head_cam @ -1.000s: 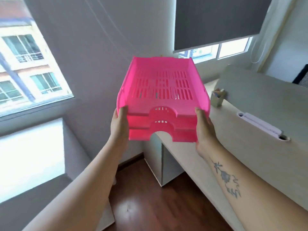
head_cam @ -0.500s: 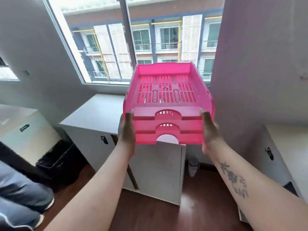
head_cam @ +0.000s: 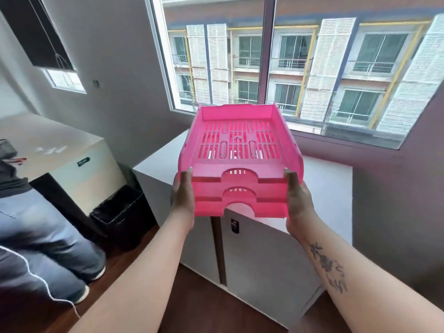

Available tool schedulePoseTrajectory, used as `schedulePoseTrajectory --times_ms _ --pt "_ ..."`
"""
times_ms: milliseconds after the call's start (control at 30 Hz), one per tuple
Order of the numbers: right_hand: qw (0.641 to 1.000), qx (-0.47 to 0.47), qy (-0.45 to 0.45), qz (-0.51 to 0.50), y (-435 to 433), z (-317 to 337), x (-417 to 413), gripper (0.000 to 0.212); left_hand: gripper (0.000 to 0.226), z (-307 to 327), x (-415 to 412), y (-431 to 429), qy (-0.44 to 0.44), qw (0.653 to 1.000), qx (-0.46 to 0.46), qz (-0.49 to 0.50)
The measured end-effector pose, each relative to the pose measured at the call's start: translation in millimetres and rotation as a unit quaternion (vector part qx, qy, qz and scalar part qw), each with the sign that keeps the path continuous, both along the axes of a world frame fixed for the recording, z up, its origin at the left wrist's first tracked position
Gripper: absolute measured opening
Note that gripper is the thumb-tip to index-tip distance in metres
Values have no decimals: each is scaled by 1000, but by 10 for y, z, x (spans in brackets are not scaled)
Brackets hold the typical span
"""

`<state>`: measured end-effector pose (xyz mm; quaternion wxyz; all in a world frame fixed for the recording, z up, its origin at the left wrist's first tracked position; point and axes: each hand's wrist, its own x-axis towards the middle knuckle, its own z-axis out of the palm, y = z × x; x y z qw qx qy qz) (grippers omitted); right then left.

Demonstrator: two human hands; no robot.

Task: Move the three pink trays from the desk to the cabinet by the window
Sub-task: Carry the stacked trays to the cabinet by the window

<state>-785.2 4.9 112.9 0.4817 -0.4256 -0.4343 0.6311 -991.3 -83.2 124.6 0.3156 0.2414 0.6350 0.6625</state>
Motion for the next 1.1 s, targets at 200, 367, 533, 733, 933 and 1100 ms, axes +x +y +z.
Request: schedulePoseTrajectory --times_ms 200,367,533,733,933,1100 --pt "998 -25 -25 -46 556 -227 -347 68 49 -280 -392 708 -24 999 -17 -45" --pt "994 -44 -44 -84 842 -460 -295 70 47 -500 -327 1055 -25 997 -35 -64" --pt "993 -43 -61 -90 902 -619 -149 67 34 -690 -175 1157 -8 997 -23 -70" --pt "993 9 -116 -35 1075 -344 81 75 51 -564 -273 1183 47 995 -31 -87" --pt "982 55 -177 45 1573 292 93 20 89 78 -590 1560 129 976 -117 -133" --pt "945 12 -322 63 1927 377 -93 22 21 262 -649 1779 140 963 -182 -137"
